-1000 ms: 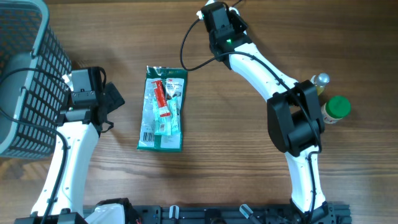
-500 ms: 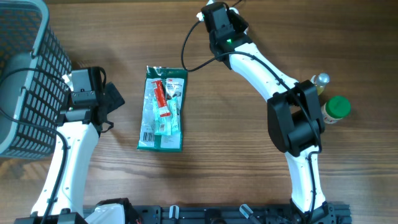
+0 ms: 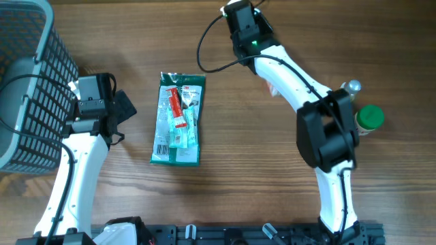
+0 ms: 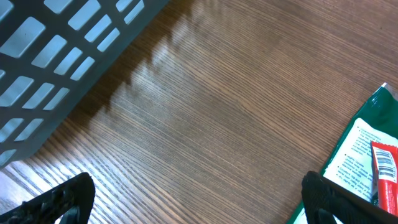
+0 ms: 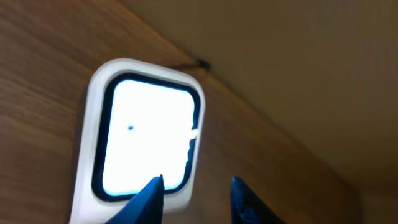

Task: Scan the item barcode
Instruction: 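Lower the tissue pack to the table and release it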

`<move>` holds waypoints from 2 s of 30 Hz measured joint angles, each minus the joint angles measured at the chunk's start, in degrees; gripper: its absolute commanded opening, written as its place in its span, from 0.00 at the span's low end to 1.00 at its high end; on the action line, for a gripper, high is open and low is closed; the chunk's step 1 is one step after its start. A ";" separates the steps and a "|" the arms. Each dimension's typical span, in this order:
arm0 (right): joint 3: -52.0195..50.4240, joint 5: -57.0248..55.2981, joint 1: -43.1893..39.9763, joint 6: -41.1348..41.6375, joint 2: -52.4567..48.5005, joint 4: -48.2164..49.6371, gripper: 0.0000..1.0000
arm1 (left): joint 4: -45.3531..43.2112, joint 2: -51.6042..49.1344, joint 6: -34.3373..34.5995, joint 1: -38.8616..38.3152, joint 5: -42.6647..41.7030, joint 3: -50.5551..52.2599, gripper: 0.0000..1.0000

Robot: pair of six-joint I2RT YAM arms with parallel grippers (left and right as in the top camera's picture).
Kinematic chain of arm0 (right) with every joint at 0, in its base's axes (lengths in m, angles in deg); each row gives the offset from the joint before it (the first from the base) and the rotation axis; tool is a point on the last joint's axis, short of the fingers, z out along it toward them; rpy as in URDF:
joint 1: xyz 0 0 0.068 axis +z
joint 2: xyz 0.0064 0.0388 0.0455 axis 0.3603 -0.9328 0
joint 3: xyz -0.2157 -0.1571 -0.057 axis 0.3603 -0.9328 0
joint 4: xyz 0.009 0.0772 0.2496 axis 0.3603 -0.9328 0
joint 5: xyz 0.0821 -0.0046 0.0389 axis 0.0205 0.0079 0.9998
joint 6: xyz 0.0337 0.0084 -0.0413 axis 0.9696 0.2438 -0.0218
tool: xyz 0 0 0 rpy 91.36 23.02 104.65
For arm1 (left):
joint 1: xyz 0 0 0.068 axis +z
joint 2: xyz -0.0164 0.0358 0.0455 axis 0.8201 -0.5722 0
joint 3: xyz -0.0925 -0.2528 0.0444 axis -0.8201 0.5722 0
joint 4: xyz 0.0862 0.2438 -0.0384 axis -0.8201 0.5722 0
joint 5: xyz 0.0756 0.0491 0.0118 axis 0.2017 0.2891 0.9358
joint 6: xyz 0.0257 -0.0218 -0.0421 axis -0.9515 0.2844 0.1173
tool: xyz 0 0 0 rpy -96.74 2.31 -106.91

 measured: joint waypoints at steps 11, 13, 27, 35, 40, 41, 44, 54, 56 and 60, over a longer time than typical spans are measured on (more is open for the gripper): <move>-1.49 19.71 -11.23 34.34 16.50 -41.24 0.90 | 0.00 -0.04 0.00 0.00 0.02 0.00 1.00; -5.05 24.35 -12.55 33.99 16.02 -39.50 0.90 | 0.00 -0.04 0.00 0.00 0.02 0.00 1.00; -29.70 32.09 -10.34 27.93 15.02 -12.52 0.34 | 0.00 -0.04 0.00 0.00 0.02 0.00 1.00; -29.81 27.67 -10.38 30.75 15.02 -30.64 0.19 | -0.02 -0.04 0.00 0.00 0.02 0.00 1.00; -30.10 24.37 -10.38 33.66 15.02 -45.44 0.54 | 0.00 -0.04 0.00 0.00 0.02 0.00 1.00; -30.16 23.65 -10.38 33.68 15.02 -47.43 0.79 | 0.00 -0.04 0.00 0.00 0.02 0.00 1.00; -30.21 21.03 -10.38 35.17 15.02 -49.48 0.85 | 0.00 -0.04 0.00 0.00 0.02 0.02 1.00; -27.52 18.58 -9.09 37.99 22.45 -43.78 0.98 | 0.00 -0.04 0.00 0.00 0.02 0.00 1.00; -26.73 24.81 -8.52 37.97 26.32 -38.42 0.59 | 0.00 -0.04 0.00 0.00 0.02 0.00 1.00; -26.64 35.82 -8.33 38.86 27.78 -29.53 0.09 | 0.00 -0.04 0.00 0.00 0.02 0.00 1.00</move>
